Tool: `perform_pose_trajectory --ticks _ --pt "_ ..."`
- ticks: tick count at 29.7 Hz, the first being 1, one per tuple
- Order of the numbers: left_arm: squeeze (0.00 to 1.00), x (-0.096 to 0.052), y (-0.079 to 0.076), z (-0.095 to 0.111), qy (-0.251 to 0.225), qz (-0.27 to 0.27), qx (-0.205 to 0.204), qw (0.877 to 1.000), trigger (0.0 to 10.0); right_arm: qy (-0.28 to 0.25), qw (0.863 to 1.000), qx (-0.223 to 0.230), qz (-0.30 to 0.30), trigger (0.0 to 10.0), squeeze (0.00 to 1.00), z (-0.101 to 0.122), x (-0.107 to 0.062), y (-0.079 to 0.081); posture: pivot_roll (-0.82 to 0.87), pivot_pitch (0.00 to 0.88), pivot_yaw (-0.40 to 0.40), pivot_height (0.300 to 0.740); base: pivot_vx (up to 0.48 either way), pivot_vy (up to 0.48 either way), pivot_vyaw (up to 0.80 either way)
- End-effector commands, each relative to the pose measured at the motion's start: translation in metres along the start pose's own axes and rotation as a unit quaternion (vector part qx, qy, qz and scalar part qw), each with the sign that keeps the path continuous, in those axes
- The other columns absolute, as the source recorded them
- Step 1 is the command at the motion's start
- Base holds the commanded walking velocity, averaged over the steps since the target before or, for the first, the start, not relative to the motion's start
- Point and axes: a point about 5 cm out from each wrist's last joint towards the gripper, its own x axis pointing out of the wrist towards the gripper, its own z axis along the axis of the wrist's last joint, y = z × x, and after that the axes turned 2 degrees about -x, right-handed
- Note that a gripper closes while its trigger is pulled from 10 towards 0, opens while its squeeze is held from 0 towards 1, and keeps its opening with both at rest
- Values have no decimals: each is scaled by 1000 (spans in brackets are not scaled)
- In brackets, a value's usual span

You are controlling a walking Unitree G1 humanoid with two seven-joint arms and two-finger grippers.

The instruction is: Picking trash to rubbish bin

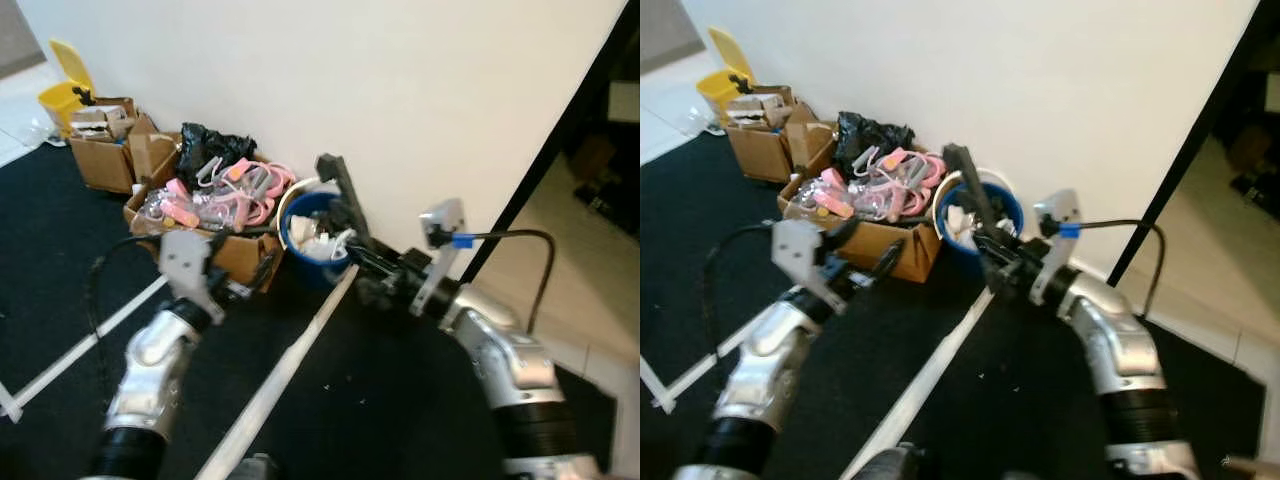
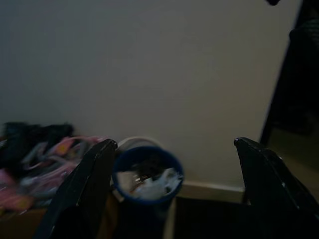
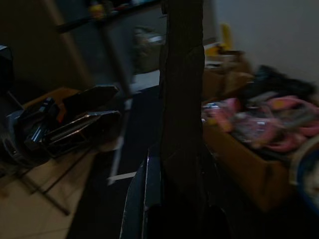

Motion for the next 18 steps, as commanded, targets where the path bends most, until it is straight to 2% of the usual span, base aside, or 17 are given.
perform_pose_trajectory --ticks 1,18 --pt "0 -2 0 -5 11 5 2 1000 10000 5 1000 2 -7 10000 0 -3 -4 -2 19 0 4 740 0 0 775" --pt "0 -1 4 -3 7 23 8 1000 10000 5 1000 -1 -12 10000 0 -4 -4 -3 19 0 0 740 0 0 775"
